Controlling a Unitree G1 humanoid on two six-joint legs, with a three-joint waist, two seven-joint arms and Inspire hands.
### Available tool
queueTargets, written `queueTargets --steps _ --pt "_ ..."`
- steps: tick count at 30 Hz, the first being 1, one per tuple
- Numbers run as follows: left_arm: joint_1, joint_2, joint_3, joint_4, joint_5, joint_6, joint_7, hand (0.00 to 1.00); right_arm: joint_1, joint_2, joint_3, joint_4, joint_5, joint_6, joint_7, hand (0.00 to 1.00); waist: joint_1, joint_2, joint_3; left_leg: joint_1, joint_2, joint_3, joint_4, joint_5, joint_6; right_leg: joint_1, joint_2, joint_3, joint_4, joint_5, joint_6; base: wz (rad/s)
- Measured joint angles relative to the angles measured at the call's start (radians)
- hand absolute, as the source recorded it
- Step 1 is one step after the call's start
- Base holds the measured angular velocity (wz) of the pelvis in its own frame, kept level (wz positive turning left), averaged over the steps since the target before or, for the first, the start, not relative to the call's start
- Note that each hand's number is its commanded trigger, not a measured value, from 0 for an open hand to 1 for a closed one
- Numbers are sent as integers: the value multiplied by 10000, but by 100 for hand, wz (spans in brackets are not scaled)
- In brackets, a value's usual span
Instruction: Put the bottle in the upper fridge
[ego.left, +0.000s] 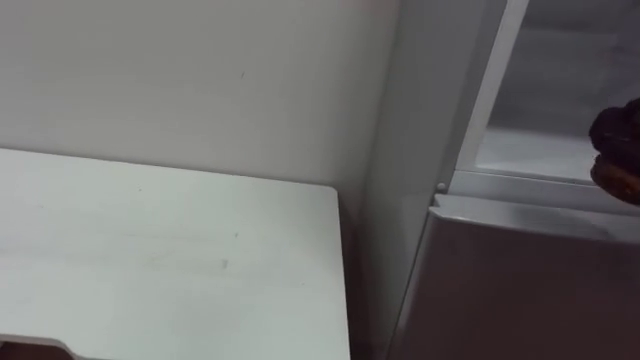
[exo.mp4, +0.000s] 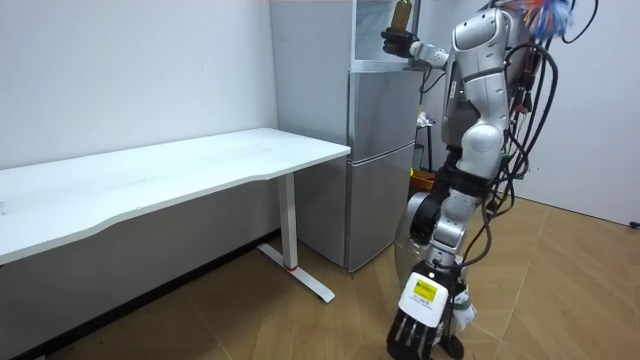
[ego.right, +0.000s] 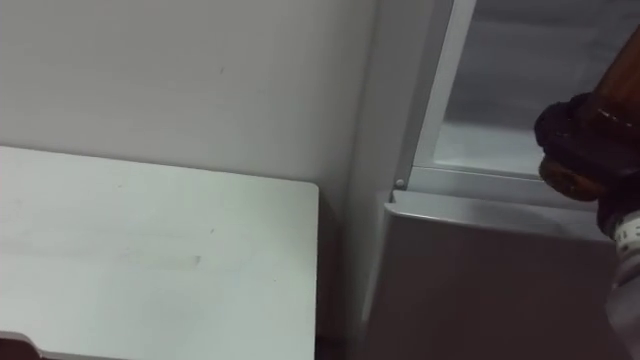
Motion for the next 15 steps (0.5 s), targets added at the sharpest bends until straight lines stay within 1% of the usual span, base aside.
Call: queueTargets --steps 2,3,4,5,7,9,11,13,15 --pt "18 19 3 -2 0 94 0 0 -187 0 32 358 11 95 -150 100 70 -17 10 7 1 -5 -10 -3 -4 -10 4 -1 -4 -1 1 2" --pt "29 36 4 1 41 145 0 0 -290 0 46 590 -33 161 -201 100 187 -33 19 2 4 -6 -20 -9 -14 -19 11 2 -5 -1 0 0" --pt "35 58 24 4 210 170 -2 0 -302 -1 53 709 -118 169 -370 100 270 -57 31 -6 4 -31 -18 -16 -21 -22 15 -13 -9 -2 0 3" --pt "38 64 39 1 227 170 -2 0 -307 -1 63 766 -145 169 -446 100 280 -65 35 -13 -2 -74 -17 -17 -21 -17 13 -60 -12 -2 1 14" --pt "40 89 206 3 380 180 -3 0 -350 -1 86 1079 -163 171 -678 100 338 -103 33 -75 -20 -203 -8 -16 -21 -3 29 -234 -12 -7 8 17" --pt "40 128 247 5 391 179 -3 0 -380 -4 95 1243 -160 172 -874 100 453 -127 42 -163 -33 -289 17 -16 -22 -23 48 -262 -15 -10 14 14" --pt "116 143 325 8 386 175 1 0 -445 -37 108 1329 -193 172 -1104 100 472 -184 60 -236 -37 -353 62 -17 -23 -61 49 -310 -8 -14 19 10" --pt "154 153 326 22 382 175 3 0 -831 -86 107 1749 -205 172 -1400 100 466 -230 45 -417 -36 -412 194 -24 -26 -173 29 -535 1 -11 16 9" --pt "163 155 326 36 382 171 9 0 -1115 -93 107 1962 -205 172 -1613 100 474 -220 42 -484 -38 -455 251 -26 -24 -178 27 -584 -1 -10 15 8"
